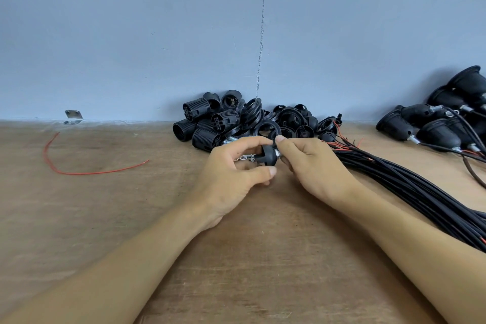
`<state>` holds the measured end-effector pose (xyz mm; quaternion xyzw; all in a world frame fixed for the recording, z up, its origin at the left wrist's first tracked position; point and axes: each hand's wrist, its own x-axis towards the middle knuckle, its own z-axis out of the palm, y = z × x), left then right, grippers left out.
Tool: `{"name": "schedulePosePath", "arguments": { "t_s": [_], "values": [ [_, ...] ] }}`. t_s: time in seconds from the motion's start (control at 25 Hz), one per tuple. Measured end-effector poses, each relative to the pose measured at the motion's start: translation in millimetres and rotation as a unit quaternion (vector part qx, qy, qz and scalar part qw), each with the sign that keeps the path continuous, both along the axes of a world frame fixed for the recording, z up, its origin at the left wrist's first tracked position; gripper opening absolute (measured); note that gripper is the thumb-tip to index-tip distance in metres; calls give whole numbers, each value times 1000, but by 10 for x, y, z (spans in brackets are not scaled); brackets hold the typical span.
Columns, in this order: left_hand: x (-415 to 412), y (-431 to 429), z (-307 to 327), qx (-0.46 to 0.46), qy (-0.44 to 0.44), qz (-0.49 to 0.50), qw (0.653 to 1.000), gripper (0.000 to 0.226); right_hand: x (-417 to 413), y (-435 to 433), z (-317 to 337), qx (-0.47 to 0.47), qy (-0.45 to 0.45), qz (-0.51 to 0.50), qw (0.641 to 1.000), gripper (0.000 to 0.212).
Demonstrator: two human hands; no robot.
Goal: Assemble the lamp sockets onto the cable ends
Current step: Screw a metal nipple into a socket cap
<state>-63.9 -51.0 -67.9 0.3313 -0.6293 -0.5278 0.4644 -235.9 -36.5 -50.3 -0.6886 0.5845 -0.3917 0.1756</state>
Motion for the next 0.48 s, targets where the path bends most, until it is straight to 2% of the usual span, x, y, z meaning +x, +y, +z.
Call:
{"name": "schedulePosePath", "arguments": {
  "t_s": [0.08, 0.16, 0.24, 0.28, 0.32, 0.48],
  "values": [
    [-9, 3, 0, -16, -5, 13, 1000, 39, 12, -1, 3, 16, -29, -7, 999, 60],
    [-6, -4, 13, 16, 30, 14, 999, 28, 7, 15, 5, 14, -68, 5, 998, 61],
    [2, -16, 33, 51, 48, 2, 998, 11, -1, 41, 4, 1, -88, 40, 995, 40],
    [5, -13, 45, 61, 44, -3, 997, 6, -4, 47, -1, -6, -81, 54, 995, 32],
    [7, -18, 43, 62, 35, -3, 997, 12, -4, 44, -8, -16, -63, 57, 996, 29],
    [-7, -11, 26, 41, 17, -4, 999, 11, 3, 22, -2, -43, 12, 30, 999, 38]
  ]
}}
